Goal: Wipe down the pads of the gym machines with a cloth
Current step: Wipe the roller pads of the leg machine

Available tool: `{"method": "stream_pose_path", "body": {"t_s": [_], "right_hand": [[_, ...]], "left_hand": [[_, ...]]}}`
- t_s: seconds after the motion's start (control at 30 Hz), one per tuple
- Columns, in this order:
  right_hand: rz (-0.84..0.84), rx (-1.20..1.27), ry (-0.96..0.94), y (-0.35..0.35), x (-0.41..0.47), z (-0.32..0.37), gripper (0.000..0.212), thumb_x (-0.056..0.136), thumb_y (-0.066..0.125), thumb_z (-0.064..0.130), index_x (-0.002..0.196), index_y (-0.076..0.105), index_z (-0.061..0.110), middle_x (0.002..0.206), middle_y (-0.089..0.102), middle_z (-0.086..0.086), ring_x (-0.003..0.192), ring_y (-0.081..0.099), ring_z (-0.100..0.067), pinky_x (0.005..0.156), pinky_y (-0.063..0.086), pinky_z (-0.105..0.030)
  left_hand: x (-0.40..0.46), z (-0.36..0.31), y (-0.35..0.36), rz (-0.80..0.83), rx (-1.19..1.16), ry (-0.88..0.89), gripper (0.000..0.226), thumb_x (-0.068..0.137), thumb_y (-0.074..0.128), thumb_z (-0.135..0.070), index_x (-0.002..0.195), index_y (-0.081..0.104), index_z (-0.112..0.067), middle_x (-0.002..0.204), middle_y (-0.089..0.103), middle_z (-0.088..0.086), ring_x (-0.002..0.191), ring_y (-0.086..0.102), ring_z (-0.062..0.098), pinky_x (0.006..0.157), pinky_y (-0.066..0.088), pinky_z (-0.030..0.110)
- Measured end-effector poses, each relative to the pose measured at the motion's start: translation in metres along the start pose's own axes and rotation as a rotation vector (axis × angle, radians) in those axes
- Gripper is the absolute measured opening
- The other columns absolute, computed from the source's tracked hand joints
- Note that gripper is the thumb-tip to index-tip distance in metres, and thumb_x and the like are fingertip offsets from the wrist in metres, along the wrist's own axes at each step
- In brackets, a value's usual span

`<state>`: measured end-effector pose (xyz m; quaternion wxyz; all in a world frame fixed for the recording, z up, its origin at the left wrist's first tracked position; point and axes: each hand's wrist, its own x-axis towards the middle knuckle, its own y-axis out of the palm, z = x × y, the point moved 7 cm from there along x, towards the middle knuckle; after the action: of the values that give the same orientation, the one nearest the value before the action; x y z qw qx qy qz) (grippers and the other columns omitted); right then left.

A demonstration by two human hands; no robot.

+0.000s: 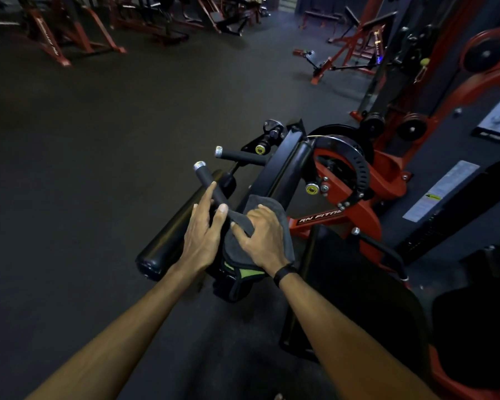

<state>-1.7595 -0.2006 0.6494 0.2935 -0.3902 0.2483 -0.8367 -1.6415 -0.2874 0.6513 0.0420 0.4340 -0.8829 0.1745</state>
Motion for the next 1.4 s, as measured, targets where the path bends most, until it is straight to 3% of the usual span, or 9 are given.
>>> {"method": "stream_pose_path", "body": {"t_s": [0.33, 0.57, 0.77, 0.93, 1.07, 1.17, 1.23, 1.3, 1.4], "right_hand": [[-0.265, 0.302, 0.177, -0.035, -0.034, -0.01, 0.038, 0.087, 0.062, 0.032, 0.066, 0.061, 0.001, 0.068, 0.062, -0.007, 0.066, 0.059, -0.019, 0.063, 0.046, -0.034], [-0.538, 0.858, 0.862, -0.084, -0.082, -0.116, 0.037, 0.084, 0.077, 0.027, 0.098, 0.071, -0.006, 0.09, 0.071, -0.019, 0.085, 0.067, -0.028, 0.075, 0.052, -0.037], [-0.522, 0.964, 1.101, -0.136, -0.145, -0.179, 0.029, 0.109, 0.034, 0.014, 0.091, 0.053, 0.029, 0.095, 0.059, 0.008, 0.084, 0.061, -0.003, 0.061, 0.049, -0.011], [-0.937, 1.015, 0.994, -0.22, -0.156, -0.198, 0.04, 0.077, 0.081, 0.041, 0.101, 0.068, 0.011, 0.098, 0.065, -0.013, 0.089, 0.065, -0.03, 0.086, 0.057, -0.043], [-1.024, 0.728, 0.859, -0.27, -0.146, -0.212, 0.02, 0.096, 0.067, 0.022, 0.082, 0.067, 0.007, 0.081, 0.066, -0.01, 0.08, 0.066, -0.026, 0.074, 0.055, -0.042], [-0.776, 0.399, 0.752, -0.258, -0.122, -0.227, 0.023, 0.1, 0.062, 0.026, 0.087, 0.063, 0.008, 0.086, 0.062, -0.007, 0.085, 0.061, -0.009, 0.081, 0.05, -0.035], [-0.18, 0.124, 0.835, -0.198, -0.122, -0.263, 0.053, 0.101, 0.053, 0.043, 0.143, 0.048, 0.011, 0.147, 0.048, -0.009, 0.139, 0.039, -0.018, 0.12, 0.024, -0.048], [0.24, -0.035, 0.937, -0.151, -0.149, -0.307, 0.079, 0.1, 0.043, 0.058, 0.161, 0.009, 0.02, 0.168, 0.005, -0.005, 0.154, 0.0, -0.028, 0.122, -0.007, -0.051], [0.367, 0.023, 0.969, -0.129, -0.172, -0.35, 0.077, 0.101, 0.035, 0.06, 0.161, 0.001, 0.025, 0.169, -0.001, -0.004, 0.154, -0.008, -0.028, 0.121, -0.013, -0.05]], "left_hand": [[0.017, -0.041, 0.037, 0.053, -0.042, 0.132, 0.065, 0.09, 0.035, -0.079, 0.149, 0.025, -0.053, 0.153, 0.038, -0.022, 0.142, 0.039, 0.006, 0.12, 0.027, 0.054], [0.011, -0.08, 0.124, 0.234, -0.061, 0.246, 0.069, 0.094, 0.038, -0.07, 0.154, 0.032, -0.037, 0.159, 0.036, -0.013, 0.148, 0.033, 0.017, 0.123, 0.018, 0.053], [-0.008, -0.079, 0.204, 0.456, -0.039, 0.197, 0.072, 0.091, 0.035, -0.074, 0.155, 0.027, -0.043, 0.161, 0.031, -0.017, 0.151, 0.028, 0.021, 0.126, 0.01, 0.049], [-0.023, -0.074, 0.247, 0.533, 0.031, 0.131, 0.069, 0.098, 0.039, -0.064, 0.157, 0.028, -0.031, 0.161, 0.033, -0.01, 0.149, 0.018, 0.01, 0.126, 0.008, 0.041], [-0.019, -0.054, 0.274, 0.542, 0.087, 0.076, 0.08, 0.088, 0.031, -0.079, 0.157, 0.026, -0.038, 0.161, 0.033, -0.013, 0.153, 0.018, 0.02, 0.12, 0.006, 0.032], [-0.011, -0.031, 0.287, 0.486, 0.106, -0.031, 0.085, 0.083, 0.03, -0.08, 0.157, 0.025, -0.038, 0.162, 0.032, -0.01, 0.154, 0.015, 0.022, 0.122, 0.006, 0.036], [-0.009, -0.021, 0.292, 0.452, 0.133, -0.069, 0.079, 0.089, 0.035, -0.07, 0.158, 0.025, -0.033, 0.163, 0.03, -0.01, 0.153, 0.019, 0.016, 0.124, 0.002, 0.037], [-0.007, -0.006, 0.299, 0.427, 0.192, -0.089, 0.071, 0.098, 0.04, -0.061, 0.159, 0.022, -0.031, 0.164, 0.027, -0.009, 0.152, 0.022, 0.012, 0.126, 0.0, 0.038], [-0.01, 0.025, 0.308, 0.36, 0.271, -0.203, 0.063, 0.104, 0.041, -0.052, 0.16, 0.019, -0.032, 0.164, 0.026, -0.01, 0.151, 0.022, 0.014, 0.125, -0.002, 0.038]]}}
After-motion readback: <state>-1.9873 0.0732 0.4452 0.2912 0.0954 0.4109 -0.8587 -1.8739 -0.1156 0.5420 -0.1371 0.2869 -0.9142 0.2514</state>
